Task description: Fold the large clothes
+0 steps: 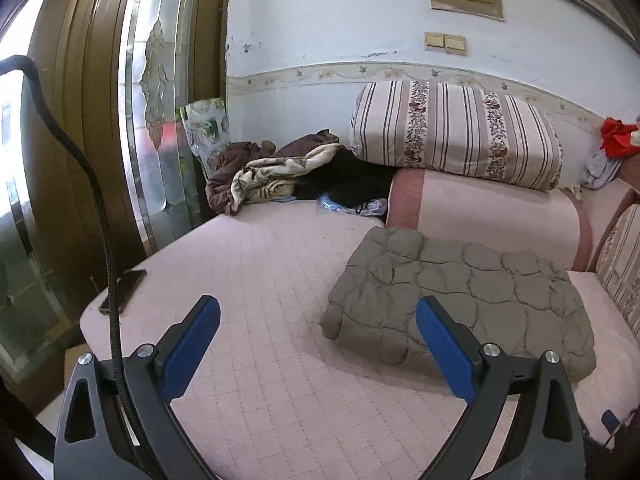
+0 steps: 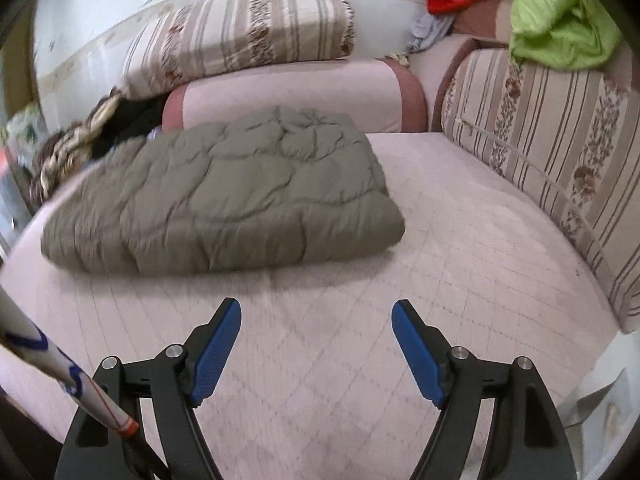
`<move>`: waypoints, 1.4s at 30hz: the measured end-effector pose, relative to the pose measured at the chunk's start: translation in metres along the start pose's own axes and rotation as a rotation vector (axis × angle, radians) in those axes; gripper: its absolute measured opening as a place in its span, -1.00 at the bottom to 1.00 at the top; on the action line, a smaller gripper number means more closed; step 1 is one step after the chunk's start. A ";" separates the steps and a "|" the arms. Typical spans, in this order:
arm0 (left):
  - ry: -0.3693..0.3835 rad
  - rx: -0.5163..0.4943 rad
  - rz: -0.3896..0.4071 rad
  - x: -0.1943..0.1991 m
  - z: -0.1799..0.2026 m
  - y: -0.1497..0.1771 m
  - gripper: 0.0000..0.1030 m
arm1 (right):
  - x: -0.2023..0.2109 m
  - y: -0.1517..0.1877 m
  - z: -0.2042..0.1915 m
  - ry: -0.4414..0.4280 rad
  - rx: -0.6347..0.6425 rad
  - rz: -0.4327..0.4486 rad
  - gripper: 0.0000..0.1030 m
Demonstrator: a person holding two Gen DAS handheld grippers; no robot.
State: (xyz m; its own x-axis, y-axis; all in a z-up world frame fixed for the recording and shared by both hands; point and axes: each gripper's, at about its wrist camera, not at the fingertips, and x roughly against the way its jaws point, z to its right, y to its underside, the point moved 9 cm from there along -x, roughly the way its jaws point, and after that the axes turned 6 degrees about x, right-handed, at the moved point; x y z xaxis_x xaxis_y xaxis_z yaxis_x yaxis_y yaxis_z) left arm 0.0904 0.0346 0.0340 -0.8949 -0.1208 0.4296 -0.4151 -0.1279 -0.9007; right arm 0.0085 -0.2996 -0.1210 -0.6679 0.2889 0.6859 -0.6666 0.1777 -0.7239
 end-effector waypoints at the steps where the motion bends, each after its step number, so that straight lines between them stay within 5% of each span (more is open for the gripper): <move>1: -0.004 -0.009 0.007 0.001 0.001 0.000 0.90 | 0.000 0.002 -0.006 0.003 0.023 -0.001 0.60; 10: 0.052 -0.072 0.008 0.006 0.026 0.020 0.90 | 0.003 0.012 -0.028 0.024 0.108 0.008 0.61; 24: 0.168 -0.148 -0.279 -0.020 0.073 0.107 0.90 | -0.012 0.039 -0.012 0.119 0.088 -0.068 0.63; 42: 0.203 -0.233 -0.335 -0.015 0.092 0.138 0.90 | -0.017 0.035 -0.022 0.116 0.118 -0.075 0.67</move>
State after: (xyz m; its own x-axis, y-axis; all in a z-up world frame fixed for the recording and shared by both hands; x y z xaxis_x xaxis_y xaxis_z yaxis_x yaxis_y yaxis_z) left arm 0.0613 -0.0720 -0.0905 -0.7089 0.0882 0.6997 -0.6925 0.1010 -0.7143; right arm 0.0037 -0.2775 -0.1600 -0.5765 0.3866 0.7198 -0.7521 0.0931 -0.6524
